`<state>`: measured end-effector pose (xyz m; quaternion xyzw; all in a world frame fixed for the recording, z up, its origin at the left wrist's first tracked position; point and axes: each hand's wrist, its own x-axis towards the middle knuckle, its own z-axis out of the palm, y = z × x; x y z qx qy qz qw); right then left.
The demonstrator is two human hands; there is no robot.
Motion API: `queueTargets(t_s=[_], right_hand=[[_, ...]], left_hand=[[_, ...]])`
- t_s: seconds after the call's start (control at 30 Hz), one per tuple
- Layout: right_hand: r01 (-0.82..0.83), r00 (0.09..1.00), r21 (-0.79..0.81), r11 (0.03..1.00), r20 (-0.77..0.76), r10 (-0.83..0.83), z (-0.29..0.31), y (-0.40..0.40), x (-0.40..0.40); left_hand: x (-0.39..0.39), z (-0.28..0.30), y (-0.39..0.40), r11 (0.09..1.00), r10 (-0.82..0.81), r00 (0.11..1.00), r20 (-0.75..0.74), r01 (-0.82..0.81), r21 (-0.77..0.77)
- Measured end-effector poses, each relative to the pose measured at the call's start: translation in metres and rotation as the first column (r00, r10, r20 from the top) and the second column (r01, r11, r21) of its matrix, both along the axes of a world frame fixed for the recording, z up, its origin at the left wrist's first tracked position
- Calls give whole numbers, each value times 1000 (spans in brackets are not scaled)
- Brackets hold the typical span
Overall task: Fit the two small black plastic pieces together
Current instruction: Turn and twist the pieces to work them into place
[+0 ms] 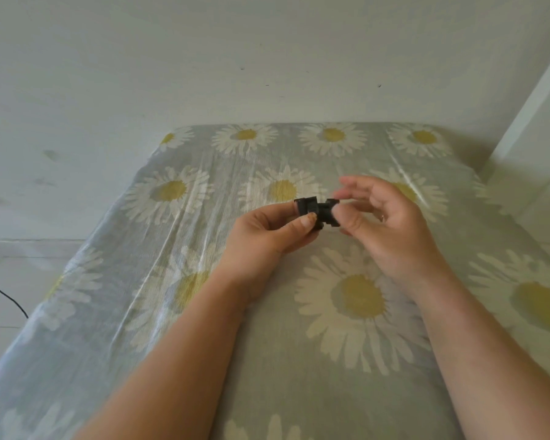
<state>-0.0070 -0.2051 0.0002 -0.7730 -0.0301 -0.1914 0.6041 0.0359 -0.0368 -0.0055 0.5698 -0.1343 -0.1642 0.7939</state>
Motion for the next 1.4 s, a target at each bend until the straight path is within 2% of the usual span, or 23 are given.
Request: queueTargets(t_s=[0.13, 0.4, 0.53, 0.83, 1.2, 1.4], right_hand=[[-45, 998, -147, 988, 37, 51, -4, 1, 2], [-102, 993, -39, 994, 50, 103, -4, 0, 4], [-133, 990, 55, 990, 57, 130, -2, 0, 4], [-102, 995, 151, 983, 12, 102, 3, 2, 1], [-20, 995, 138, 990, -93, 33, 6, 2, -1], [40, 990, 46, 998, -138, -33, 4, 2, -1]], left_hand=[[2, 0, 1, 997, -44, 997, -69, 40, -59], [2, 1, 1, 994, -73, 993, -96, 65, -88], [0, 2, 1, 997, -57, 996, -72, 53, -56], [-1, 1, 2, 998, -55, 998, -10, 55, 12], [-4, 2, 0, 996, -54, 997, 59, 49, 80], [-5, 2, 0, 994, -74, 995, 68, 68, 87]])
